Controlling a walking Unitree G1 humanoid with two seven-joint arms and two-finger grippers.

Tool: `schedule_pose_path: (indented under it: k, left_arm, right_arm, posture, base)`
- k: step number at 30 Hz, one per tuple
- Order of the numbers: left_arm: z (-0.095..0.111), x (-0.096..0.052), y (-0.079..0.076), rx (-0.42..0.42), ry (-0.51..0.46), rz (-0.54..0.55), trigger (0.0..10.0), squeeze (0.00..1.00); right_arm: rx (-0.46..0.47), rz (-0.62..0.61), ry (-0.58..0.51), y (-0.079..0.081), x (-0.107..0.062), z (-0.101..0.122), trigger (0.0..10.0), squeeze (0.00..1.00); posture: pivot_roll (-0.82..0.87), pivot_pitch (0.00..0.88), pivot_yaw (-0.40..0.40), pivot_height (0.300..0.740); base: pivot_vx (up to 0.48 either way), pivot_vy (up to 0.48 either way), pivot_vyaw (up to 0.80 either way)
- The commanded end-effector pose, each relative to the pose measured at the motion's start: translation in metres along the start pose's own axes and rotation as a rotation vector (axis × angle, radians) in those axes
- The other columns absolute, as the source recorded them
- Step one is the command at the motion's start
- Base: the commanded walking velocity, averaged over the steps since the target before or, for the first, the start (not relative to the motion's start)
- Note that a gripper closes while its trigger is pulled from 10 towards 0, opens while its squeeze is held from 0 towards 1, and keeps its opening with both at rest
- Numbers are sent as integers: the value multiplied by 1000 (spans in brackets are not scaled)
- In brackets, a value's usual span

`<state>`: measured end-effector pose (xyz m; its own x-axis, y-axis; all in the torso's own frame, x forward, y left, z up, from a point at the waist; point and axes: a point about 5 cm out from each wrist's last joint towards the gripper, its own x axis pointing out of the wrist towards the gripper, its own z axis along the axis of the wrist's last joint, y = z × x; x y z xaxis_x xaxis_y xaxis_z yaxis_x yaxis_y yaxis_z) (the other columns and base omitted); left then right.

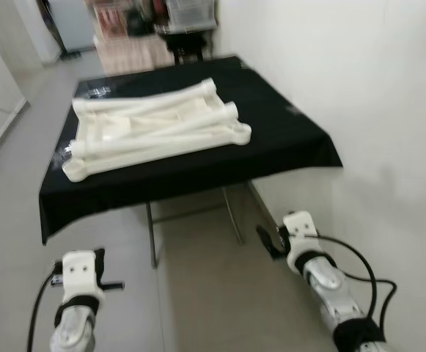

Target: Building children table

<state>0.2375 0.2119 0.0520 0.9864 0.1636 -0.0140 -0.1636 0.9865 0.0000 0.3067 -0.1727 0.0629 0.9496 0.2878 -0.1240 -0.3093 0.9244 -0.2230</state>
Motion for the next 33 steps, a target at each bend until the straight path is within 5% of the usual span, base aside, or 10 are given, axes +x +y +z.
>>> schedule_pose_path:
  k: [1, 5, 12, 18, 33]
  left_arm:
    - [1, -6, -12, -3, 2, -41, 10000, 0]
    - [7, -28, -31, 4, 16, -89, 10000, 0]
    - [23, -42, -38, -31, 1, -92, 10000, 0]
    - [37, -31, -49, -36, -43, -115, 10000, 0]
    - [44, -12, -36, -57, -43, -89, 10000, 0]
  right_arm:
    - [12, 44, -82, 10, 0, 19, 10000, 0]
    - [0, 126, -150, 28, -16, 32, 10000, 0]
    - [32, 155, -136, 30, -17, 37, 10000, 0]
    - [43, 178, -126, 33, -6, 45, 10000, 0]
    - [171, 189, -129, 33, 10, 52, 10000, 0]
  posture:
    - [-64, 0, 45, 740]
    - [-66, 0, 48, 740]
    - [-46, 0, 63, 740]
    - [-19, 0, 56, 740]
    - [-38, 0, 89, 740]
  base:
    - [0, 0, 0]
    - [0, 0, 0]
    - [0, 0, 0]
    - [0, 0, 0]
    - [0, 0, 360]
